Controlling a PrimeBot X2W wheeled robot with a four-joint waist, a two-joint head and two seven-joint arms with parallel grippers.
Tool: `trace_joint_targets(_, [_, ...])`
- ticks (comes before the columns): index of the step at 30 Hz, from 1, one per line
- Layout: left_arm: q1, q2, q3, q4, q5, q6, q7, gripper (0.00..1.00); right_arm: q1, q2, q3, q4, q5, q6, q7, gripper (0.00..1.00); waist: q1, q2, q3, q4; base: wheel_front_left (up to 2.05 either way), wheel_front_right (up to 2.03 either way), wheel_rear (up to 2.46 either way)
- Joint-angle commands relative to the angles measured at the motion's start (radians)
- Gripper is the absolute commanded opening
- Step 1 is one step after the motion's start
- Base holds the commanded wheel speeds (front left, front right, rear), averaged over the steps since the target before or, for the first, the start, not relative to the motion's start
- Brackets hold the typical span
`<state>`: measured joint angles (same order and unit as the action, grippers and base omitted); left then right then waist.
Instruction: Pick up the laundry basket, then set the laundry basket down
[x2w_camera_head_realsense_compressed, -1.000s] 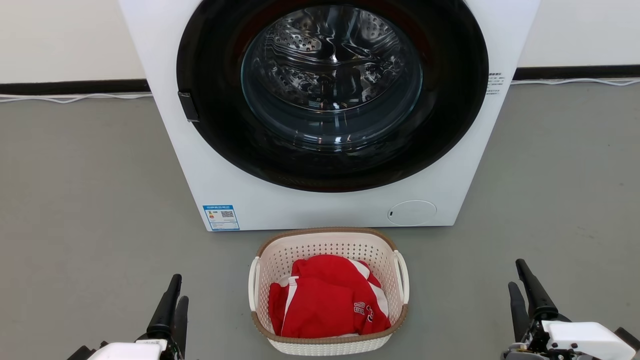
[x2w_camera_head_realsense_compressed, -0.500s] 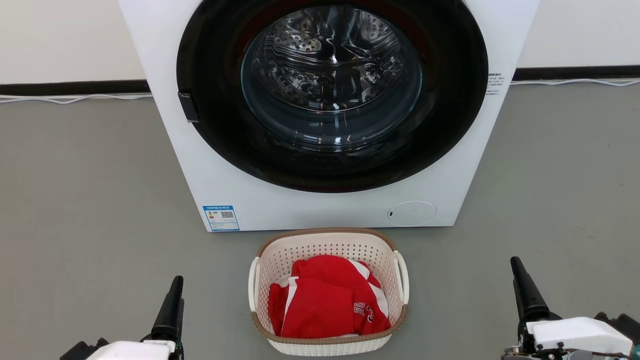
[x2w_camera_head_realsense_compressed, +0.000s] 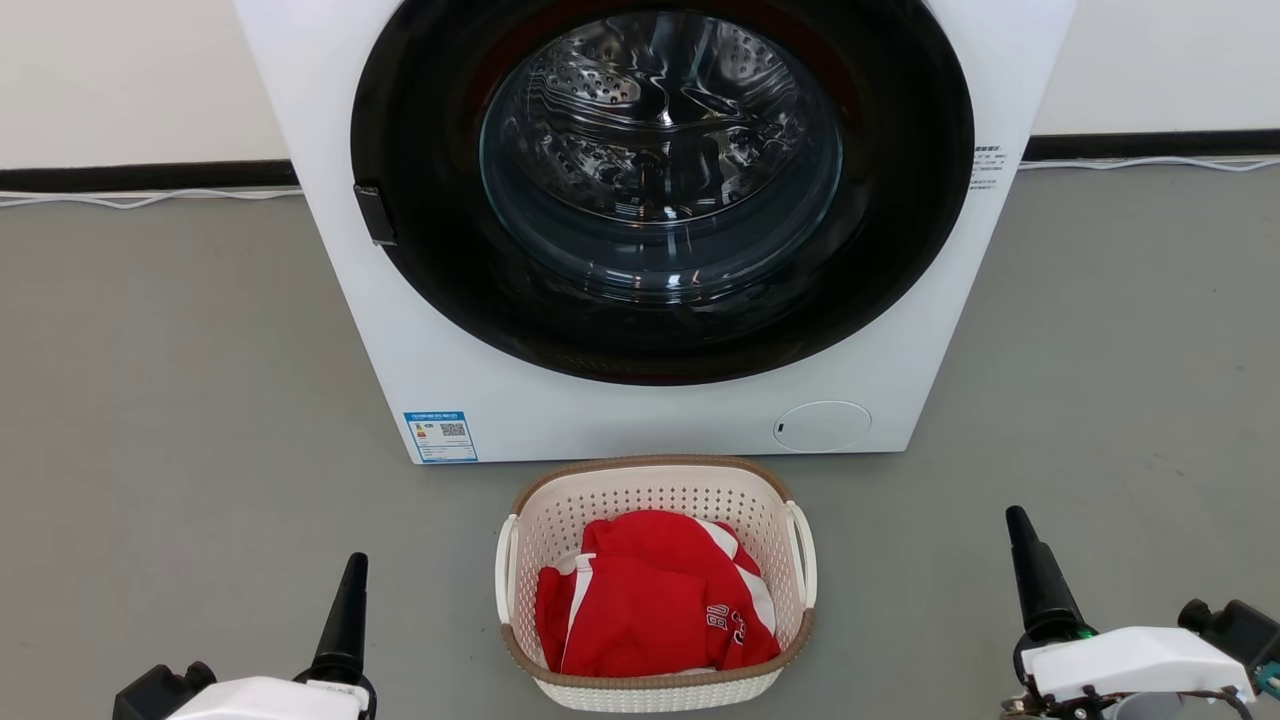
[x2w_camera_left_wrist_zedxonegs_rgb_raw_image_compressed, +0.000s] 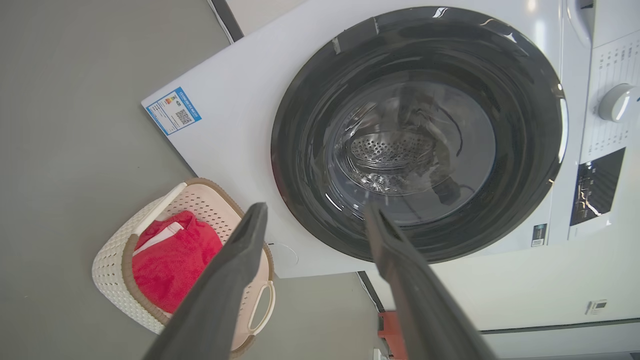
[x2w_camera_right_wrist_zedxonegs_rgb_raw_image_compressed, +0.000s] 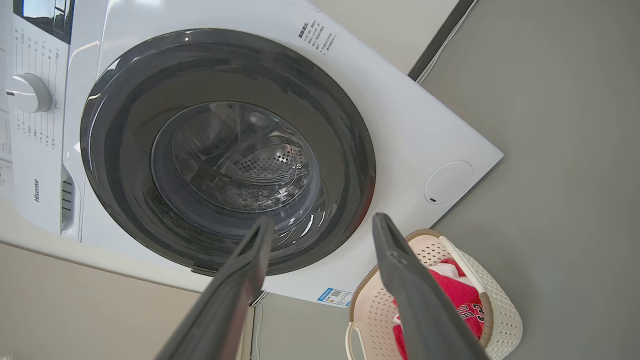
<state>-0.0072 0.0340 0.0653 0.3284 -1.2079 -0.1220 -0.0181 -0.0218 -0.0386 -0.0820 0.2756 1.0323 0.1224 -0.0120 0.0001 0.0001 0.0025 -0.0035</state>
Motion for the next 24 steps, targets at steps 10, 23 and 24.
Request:
trace_joint_targets(10, [-0.017, 0.008, 0.022, -0.022, 0.155, -0.004, -0.037, 1.0, -0.027, -0.009, 0.029, -0.025, -0.167, 0.004, -0.043, 1.0, -0.0001, -0.0001, -0.001, -0.003, 0.0, 0.0, 0.0])
trace_joint_targets(23, [-0.014, 0.01, 0.027, -0.015, 0.286, -0.005, -0.072, 1.0, -0.029, -0.012, 0.055, -0.012, -0.318, 0.005, -0.079, 1.0, -0.0001, -0.0001, 0.0, -0.008, 0.0, 0.0, 0.0])
trace_joint_targets(24, [-0.014, 0.01, 0.027, -0.014, 0.297, -0.005, -0.075, 1.0, -0.03, -0.013, 0.057, -0.01, -0.331, 0.005, -0.082, 1.0, -0.0001, -0.0001, 0.0, -0.009, 0.0, 0.0, 0.0])
